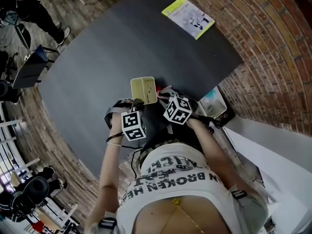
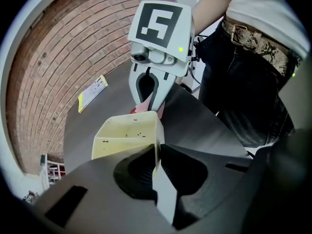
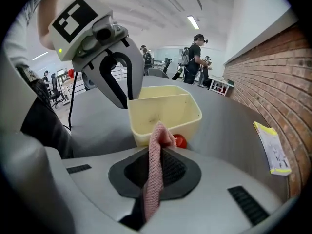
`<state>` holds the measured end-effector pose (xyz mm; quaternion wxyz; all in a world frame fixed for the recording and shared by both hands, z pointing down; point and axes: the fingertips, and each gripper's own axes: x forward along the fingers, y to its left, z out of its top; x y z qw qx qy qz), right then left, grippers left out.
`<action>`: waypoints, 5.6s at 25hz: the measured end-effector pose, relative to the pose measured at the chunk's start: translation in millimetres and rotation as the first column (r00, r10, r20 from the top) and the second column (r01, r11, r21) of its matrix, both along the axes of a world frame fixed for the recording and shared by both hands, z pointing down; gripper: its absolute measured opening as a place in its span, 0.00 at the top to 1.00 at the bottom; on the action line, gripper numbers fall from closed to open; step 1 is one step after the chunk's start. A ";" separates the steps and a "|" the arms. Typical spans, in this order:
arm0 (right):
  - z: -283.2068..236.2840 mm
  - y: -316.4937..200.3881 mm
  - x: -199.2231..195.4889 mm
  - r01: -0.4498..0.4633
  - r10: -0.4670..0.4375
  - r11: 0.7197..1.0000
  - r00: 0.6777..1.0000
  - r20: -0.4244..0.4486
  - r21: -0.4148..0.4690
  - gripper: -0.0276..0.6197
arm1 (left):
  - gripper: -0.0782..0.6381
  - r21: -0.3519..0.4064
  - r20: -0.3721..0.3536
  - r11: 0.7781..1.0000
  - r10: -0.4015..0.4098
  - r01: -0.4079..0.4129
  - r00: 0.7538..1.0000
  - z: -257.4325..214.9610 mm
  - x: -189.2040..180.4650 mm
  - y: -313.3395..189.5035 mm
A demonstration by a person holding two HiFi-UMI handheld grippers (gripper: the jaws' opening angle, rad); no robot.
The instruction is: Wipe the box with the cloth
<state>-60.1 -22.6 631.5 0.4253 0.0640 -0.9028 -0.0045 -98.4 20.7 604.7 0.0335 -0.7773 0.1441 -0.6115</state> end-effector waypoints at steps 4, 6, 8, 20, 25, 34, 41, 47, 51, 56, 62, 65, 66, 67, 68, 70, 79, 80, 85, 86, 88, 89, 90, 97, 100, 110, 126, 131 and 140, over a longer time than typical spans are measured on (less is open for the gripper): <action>2.7 -0.1 -1.9 0.054 -0.054 0.998 0.998 -0.021 0.018 0.93 | 0.85 -0.023 -0.052 0.998 -0.065 0.064 0.997 -0.5 0.0 -1.4; 2.8 3.0 -1.9 0.084 -0.083 0.996 0.996 -0.027 0.021 0.93 | 0.85 -0.040 -0.081 0.993 -0.112 0.109 0.990 -0.5 0.2 -1.1; 2.7 6.5 -1.8 0.101 -0.101 0.995 0.994 -0.034 0.024 0.93 | 0.85 -0.054 -0.104 0.988 -0.151 0.146 0.983 -0.9 0.5 -1.0; -1.8 1.2 11.1 0.021 -0.021 1.000 1.000 -0.019 0.007 0.93 | 0.86 -0.098 -0.176 0.923 -0.384 0.372 0.906 0.6 18.3 -8.0; -3.6 3.5 9.3 0.011 -0.010 1.000 1.000 0.005 -0.011 0.93 | 0.86 -0.111 -0.183 0.872 -0.490 0.477 0.852 2.5 25.8 -17.7; -9.0 13.4 -1.3 0.024 -0.022 0.999 0.999 0.038 -0.037 0.93 | 0.86 -0.124 -0.195 0.827 -0.562 0.548 0.804 1.9 39.9 -24.5; -9.0 12.5 -0.1 0.018 -0.015 0.999 0.999 0.047 -0.044 0.93 | 0.83 -0.118 -0.217 0.856 -0.516 0.503 0.828 1.4 46.4 -21.2; -12.8 7.5 3.0 -0.004 0.006 0.999 0.999 0.053 -0.044 0.93 | 0.75 -0.045 -0.259 0.909 -0.411 0.414 0.874 -37.1 31.6 -20.8; -13.5 6.0 4.5 -0.028 0.032 0.998 0.997 0.064 -0.055 0.93 | 0.74 0.065 -0.109 0.953 -0.288 0.296 0.952 -42.5 -12.6 -27.3; -14.5 8.4 5.8 -0.044 0.047 0.997 0.997 0.058 -0.059 0.93 | 0.74 0.113 0.140 0.993 -0.037 0.021 0.990 -23.4 -47.4 -29.4; -12.3 10.7 8.9 -0.065 0.068 0.996 0.996 0.052 -0.061 0.93 | 0.74 0.124 0.271 0.975 0.144 -0.183 0.952 -4.5 -45.8 -38.5; -11.4 11.3 10.5 -0.071 0.075 0.995 0.996 0.049 -0.063 0.93 | 0.76 0.122 0.300 0.967 0.178 -0.223 0.937 -1.0 -45.1 -36.7; -11.0 11.2 10.9 -0.074 0.077 0.995 0.996 0.048 -0.063 0.93 | 0.77 0.122 0.306 0.965 0.186 -0.232 0.934 -1.0 -44.9 -35.8; -10.6 10.7 11.3 -0.076 0.079 0.995 0.996 0.047 -0.063 0.93 | 0.77 0.121 0.310 0.963 0.192 -0.239 0.931 -1.0 -44.5 -35.1; -10.2 10.0 11.4 -0.080 0.083 0.995 0.995 0.047 -0.062 0.93 | 0.78 0.119 0.311 0.963 0.196 -0.243 0.930 -1.1 -44.0 -34.1; -10.1 7.1 11.2 -0.087 0.090 0.994 0.995 0.050 -0.058 0.93 | 0.78 0.116 0.305 0.963 0.198 -0.243 0.932 -0.9 -42.6 -31.6; -11.3 -3.0 9.6 0.000 0.000 1.000 0.999 0.036 0.011 0.93 | 0.82 0.132 0.273 0.958 0.213 -0.256 0.938 -2.1 -26.6 -23.8; -11.3 -2.0 9.6 0.017 -0.017 1.000 0.999 0.028 0.020 0.93 | 0.82 0.128 0.264 0.961 0.204 -0.244 0.943 -2.6 -24.5 -23.9; -12.1 0.2 10.1 0.039 -0.040 0.999 0.999 0.021 0.028 0.93 | 0.83 0.094 0.211 0.988 0.101 -0.123 0.972 -4.3 -17.0 -25.6; -12.4 -0.3 10.7 0.034 -0.035 0.999 0.999 0.024 0.028 0.93 | 0.83 0.083 0.199 0.992 0.079 -0.097 0.977 -4.8 -15.4 -25.4; -13.0 -0.9 12.6 0.025 -0.026 0.999 0.999 0.030 0.025 0.93 | 0.83 0.063 0.177 0.997 0.041 -0.053 0.983 -5.5 -11.9 -24.4; -13.2 -1.0 13.4 0.022 -0.023 0.999 0.999 0.033 0.024 0.93 | 0.83 0.056 0.167 0.998 0.022 -0.032 0.986 -5.7 -10.4 -24.0; -13.4 -0.9 14.0 0.020 -0.021 1.000 0.999 0.035 0.022 0.93 | 0.83 0.050 0.159 0.999 0.001 -0.009 0.987 -5.7 -9.2 -23.8; -15.3 1.9 16.0 0.018 -0.019 1.000 0.999 0.041 0.013 0.93 | 0.83 0.012 0.130 0.986 -0.167 0.167 0.977 -5.8 -5.4 -25.4; -16.9 4.8 14.5 0.012 -0.012 1.000 0.998 0.059 -0.003 0.93 | 0.85 -0.021 0.057 0.973 -0.228 0.229 0.972 -7.9 8.5 -25.7; -15.5 2.3 9.3 -0.027 0.028 0.999 0.998 0.064 -0.017 0.93 | 0.85 -0.100 -0.084 0.929 -0.364 0.356 0.927 -6.3 29.8 -23.6; -18.0 -6.2 4.1 -0.037 0.037 0.999 0.997 0.067 -0.007 0.93 | 0.77 -0.088 -0.205 0.934 -0.358 0.347 0.911 -20.4 50.4 -23.2; -20.5 -7.9 5.2 -0.049 0.049 0.999 0.996 0.068 -0.010 0.93 | 0.73 -0.020 -0.219 0.941 -0.334 0.338 0.917 -52.6 12.4 -23.3; -16.4 -6.7 8.3 -0.080 0.081 0.996 0.995 0.066 -0.024 0.93 | 0.71 -0.003 0.024 0.997 -0.073 0.073 0.997 -4.8 -26.7 -19.1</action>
